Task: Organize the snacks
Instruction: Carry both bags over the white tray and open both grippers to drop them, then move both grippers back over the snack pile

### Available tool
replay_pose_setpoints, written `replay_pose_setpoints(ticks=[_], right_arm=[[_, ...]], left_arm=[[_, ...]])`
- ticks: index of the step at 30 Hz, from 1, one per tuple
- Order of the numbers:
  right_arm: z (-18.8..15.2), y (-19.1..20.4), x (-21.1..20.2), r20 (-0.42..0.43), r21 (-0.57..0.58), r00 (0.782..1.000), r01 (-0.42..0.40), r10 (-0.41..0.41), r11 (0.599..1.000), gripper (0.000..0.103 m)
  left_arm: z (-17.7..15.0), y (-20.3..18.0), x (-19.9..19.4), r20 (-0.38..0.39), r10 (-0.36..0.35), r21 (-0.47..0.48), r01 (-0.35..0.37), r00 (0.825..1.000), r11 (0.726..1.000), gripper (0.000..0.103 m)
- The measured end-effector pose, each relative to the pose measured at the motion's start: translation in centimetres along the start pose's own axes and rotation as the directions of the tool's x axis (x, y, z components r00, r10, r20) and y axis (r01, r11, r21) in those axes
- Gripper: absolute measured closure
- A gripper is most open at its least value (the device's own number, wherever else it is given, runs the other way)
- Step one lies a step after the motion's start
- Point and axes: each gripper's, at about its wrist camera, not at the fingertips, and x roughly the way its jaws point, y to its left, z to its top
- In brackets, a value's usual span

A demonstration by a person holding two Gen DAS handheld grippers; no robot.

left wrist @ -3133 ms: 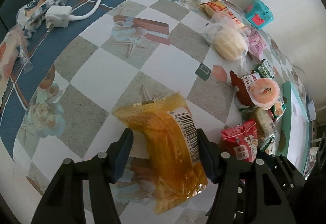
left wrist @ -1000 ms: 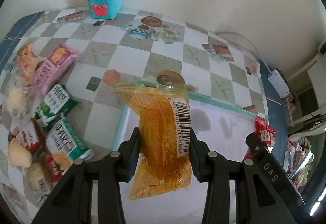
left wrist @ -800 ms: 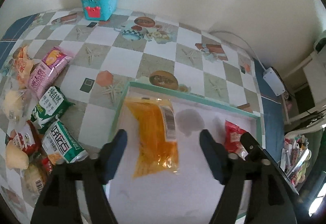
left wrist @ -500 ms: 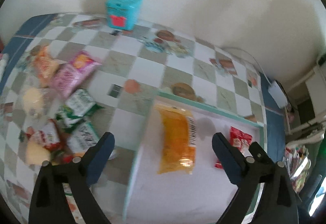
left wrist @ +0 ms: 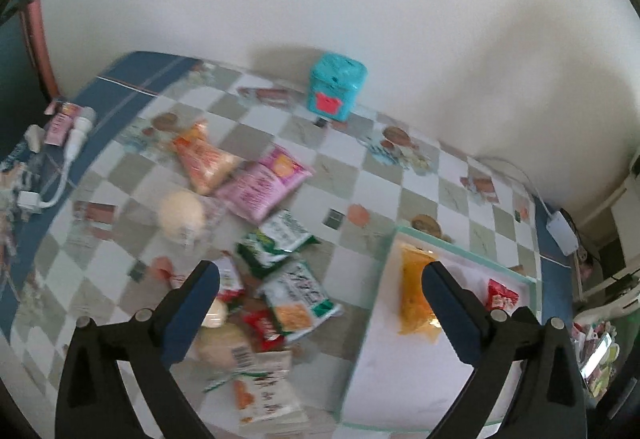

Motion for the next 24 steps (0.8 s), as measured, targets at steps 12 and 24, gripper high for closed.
replay_pose_setpoints(ticks=[12,24], right_arm=[[-3.8,6.9,-2.0,-0.006,-0.153,0.995,-0.095,0.095,0.984,0.0],[-7.4,13.9,-1.1,-0.119,-0.294,0.97,-0.238,0.211,0.926,0.0]], left_arm=[[-0.8,9.2,-2.3,0.014,0.182,-0.153,-0.177,0.983,0.972,0.002],[-2.1,15.9,-1.9,-0.03,0.304,-0.23,-0.303,0.952,0.925,0.002]])
